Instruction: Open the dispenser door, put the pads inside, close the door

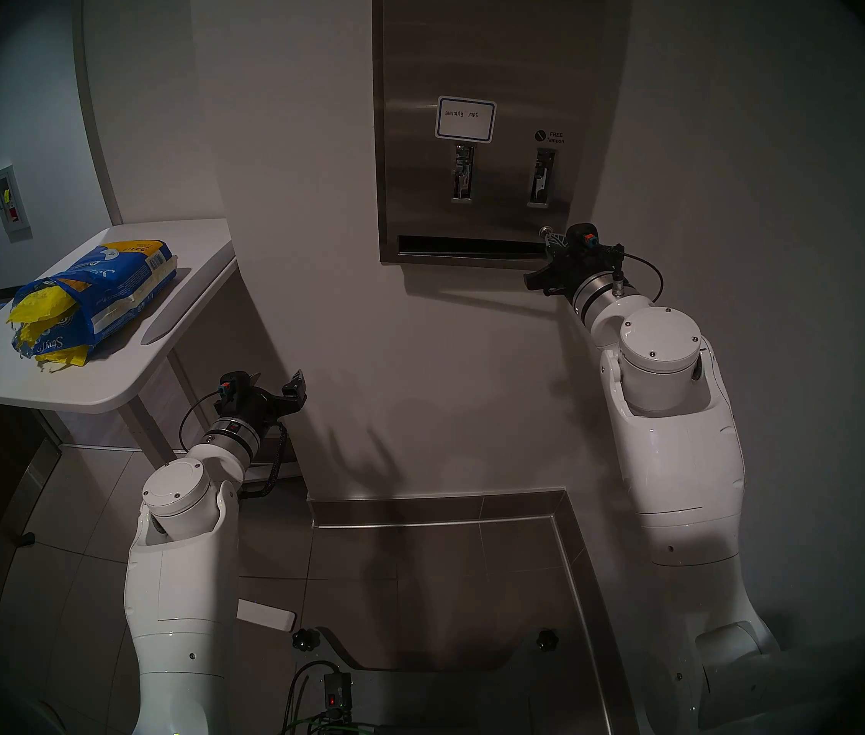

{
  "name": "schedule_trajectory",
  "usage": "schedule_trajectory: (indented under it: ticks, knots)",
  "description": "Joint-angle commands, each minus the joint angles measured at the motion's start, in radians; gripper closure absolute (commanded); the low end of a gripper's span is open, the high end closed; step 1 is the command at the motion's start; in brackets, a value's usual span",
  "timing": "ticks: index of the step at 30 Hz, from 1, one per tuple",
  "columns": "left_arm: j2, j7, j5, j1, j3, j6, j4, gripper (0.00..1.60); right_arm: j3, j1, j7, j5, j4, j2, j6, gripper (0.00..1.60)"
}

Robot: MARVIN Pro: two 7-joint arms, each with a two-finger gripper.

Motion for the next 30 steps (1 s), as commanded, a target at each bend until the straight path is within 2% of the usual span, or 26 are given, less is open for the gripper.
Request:
schedule_trajectory:
  ticks: [1,14,30]
  knots:
    - [0.0,0.002,0.001,-0.008,0.001,-0.001,-0.011,0.0,0.013,-0.032,-0.016,-0.013,-0.061,0.003,0.027,1.6]
    - [0.001,0.002,0.001,-0.008,0.001,-0.001,-0.011,0.0,0.011,-0.06,-0.024,-0.032,-0.105,0.005,0.05,1.6]
    - [0.001,0.002,0.001,-0.008,0.001,-0.001,-0.011,0.0,0.009,-0.068,-0.024,-0.041,-0.114,0.003,0.047,1.6]
